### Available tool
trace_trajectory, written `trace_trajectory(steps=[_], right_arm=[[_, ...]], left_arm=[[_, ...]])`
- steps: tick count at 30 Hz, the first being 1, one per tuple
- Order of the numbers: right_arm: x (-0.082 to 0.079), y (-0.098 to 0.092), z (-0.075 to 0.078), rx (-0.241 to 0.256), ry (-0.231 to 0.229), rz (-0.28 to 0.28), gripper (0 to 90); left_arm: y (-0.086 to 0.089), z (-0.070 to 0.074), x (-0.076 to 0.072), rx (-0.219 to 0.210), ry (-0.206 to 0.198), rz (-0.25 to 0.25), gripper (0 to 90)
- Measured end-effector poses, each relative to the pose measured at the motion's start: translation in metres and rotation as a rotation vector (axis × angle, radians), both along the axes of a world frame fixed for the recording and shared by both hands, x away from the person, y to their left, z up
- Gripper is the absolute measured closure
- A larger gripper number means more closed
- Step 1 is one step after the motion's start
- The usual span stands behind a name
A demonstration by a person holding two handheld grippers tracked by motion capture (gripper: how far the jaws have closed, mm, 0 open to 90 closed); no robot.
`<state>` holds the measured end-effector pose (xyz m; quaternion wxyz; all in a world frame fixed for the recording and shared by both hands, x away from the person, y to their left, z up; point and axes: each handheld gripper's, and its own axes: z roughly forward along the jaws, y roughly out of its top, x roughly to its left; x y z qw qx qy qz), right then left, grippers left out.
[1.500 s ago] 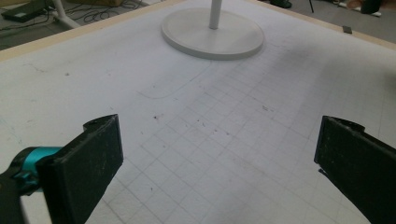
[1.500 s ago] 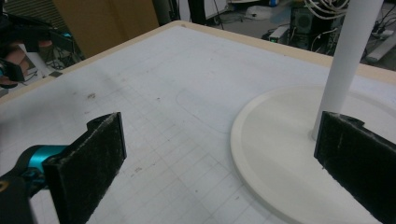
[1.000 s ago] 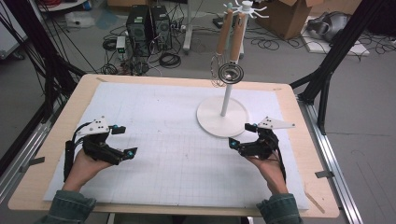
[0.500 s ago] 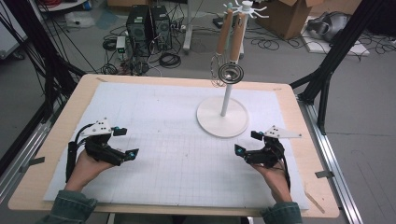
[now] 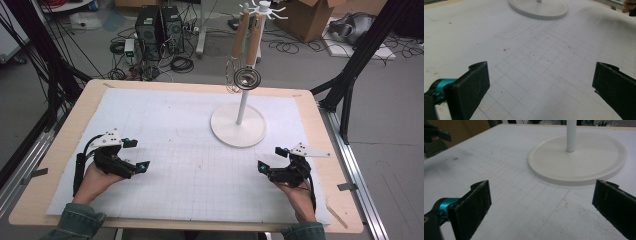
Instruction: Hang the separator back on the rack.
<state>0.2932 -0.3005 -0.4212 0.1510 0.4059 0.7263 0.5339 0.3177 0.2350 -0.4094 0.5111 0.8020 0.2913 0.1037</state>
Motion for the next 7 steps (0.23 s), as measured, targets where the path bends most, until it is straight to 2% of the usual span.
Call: trace_trajectory(steps=[7], right_arm=[[-0.0045,0.0008,-0.0022,-0.031,-0.013,0.002,1.2]], left_arm=[[-0.0013,-0.0091,-0.0020,0.009,0.005,0.009,1.7]])
